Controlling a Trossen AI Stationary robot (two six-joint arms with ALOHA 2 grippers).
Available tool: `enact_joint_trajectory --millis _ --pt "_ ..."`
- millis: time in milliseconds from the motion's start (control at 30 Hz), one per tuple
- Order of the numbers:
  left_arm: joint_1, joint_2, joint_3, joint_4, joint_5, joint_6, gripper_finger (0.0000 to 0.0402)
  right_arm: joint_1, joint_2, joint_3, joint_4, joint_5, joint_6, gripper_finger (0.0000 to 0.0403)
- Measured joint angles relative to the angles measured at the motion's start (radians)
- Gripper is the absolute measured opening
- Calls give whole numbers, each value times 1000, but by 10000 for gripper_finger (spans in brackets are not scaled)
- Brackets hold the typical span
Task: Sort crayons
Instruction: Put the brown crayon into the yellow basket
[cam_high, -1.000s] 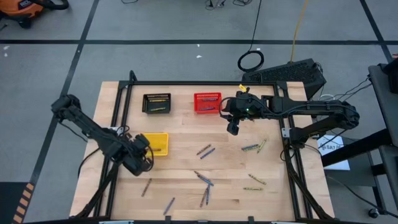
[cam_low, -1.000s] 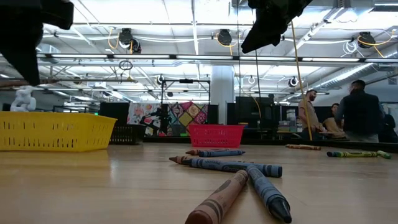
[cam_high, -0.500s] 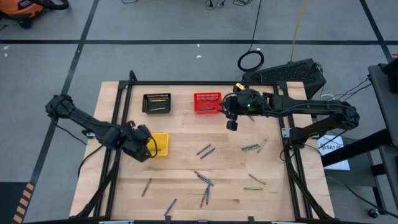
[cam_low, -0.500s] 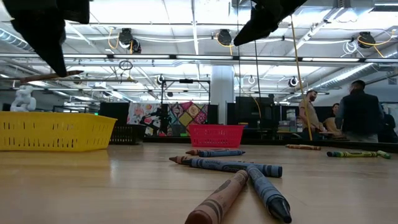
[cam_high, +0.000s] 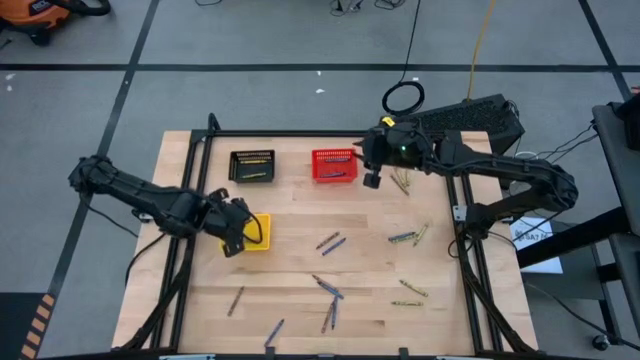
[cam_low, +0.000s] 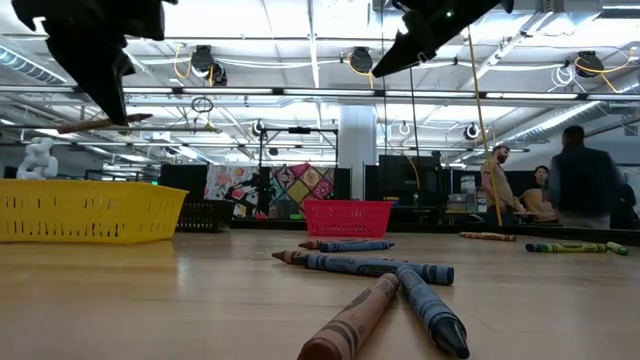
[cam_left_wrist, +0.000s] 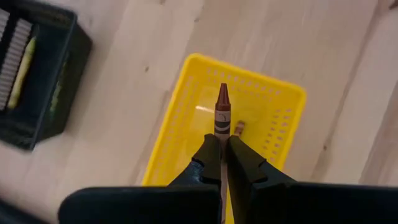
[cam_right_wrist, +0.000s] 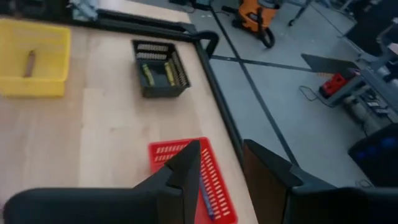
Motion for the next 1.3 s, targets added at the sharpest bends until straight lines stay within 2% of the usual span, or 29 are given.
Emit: enact_joint_trajectory --millis 200,433,667,1033,1300 --pt "56 2 -28 36 36 139 0 -23 29 0 51 -4 3 107" --pt "129 16 -88 121 156 267 0 -22 65 0 52 -5 85 107" --pt "170 69 -94 136 204 323 10 -20 64 0 51 -6 191 107" --pt "208 189 -94 167 258 392 12 -20 64 0 50 -7 201 107" --pt "208 223 -94 167 258 428 13 -20 64 0 15 -7 236 107"
